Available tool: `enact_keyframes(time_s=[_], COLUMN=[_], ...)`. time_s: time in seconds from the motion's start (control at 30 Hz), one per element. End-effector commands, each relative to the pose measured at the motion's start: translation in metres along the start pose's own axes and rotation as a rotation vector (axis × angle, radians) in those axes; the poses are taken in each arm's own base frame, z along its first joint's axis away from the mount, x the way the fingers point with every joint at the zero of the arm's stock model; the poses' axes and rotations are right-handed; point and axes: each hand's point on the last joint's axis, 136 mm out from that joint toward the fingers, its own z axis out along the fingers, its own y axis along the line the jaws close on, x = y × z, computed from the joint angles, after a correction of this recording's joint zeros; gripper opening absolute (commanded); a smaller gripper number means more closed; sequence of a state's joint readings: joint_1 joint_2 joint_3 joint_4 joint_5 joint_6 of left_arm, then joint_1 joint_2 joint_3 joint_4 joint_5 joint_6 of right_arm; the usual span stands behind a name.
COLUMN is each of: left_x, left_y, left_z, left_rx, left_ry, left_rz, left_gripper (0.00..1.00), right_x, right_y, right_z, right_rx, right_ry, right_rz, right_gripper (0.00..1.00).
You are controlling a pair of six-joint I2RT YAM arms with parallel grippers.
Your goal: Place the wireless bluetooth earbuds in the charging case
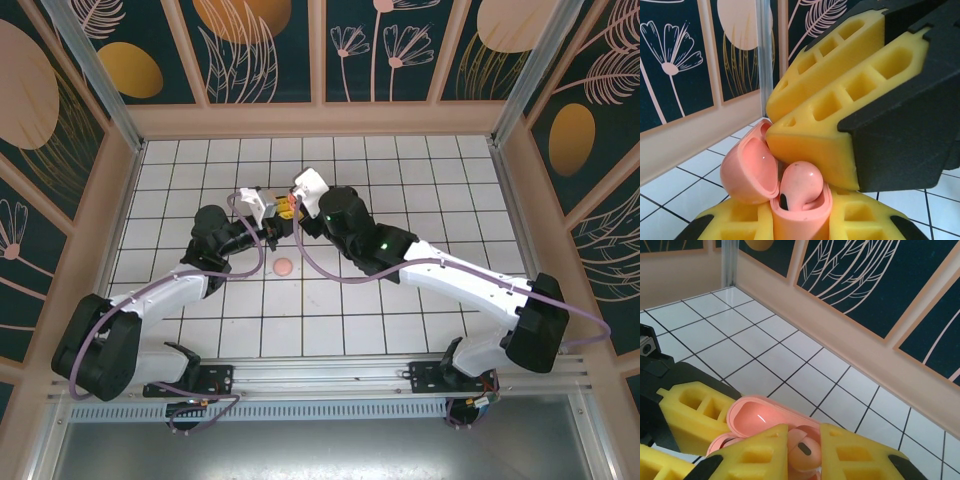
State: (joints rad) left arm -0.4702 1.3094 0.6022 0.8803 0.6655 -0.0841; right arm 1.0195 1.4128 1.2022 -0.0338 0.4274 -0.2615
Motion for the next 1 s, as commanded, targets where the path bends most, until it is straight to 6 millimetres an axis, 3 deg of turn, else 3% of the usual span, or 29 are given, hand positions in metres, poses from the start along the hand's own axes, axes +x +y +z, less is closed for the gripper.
enact_keyframes(time_s=[0.0,0.47,0.97], left_x=[-0.04,-0.034,-0.029], left_y=[-0.005,-0.001,0.002], left_z=[0.002,0.003,0.006], left_rx=[0.021,0.002,0.0], left_ry=[-0.117,-0.107,-0.102], left_rz=[0.08,0.067,0.05], left_gripper=[0.0,0.0,0.0], right_x=[0.021,0.014,-0.019], right_y=[0.024,-0.007,-0.007], right_z=[0.004,-0.011,-0.028], right_rx=[-0.066,-0.089,-0.203], right_ry=[0.082,0.05,-0.04], right_rz=[-0.067,0.139,0.246], right_gripper=[0.2,0.35,0.56])
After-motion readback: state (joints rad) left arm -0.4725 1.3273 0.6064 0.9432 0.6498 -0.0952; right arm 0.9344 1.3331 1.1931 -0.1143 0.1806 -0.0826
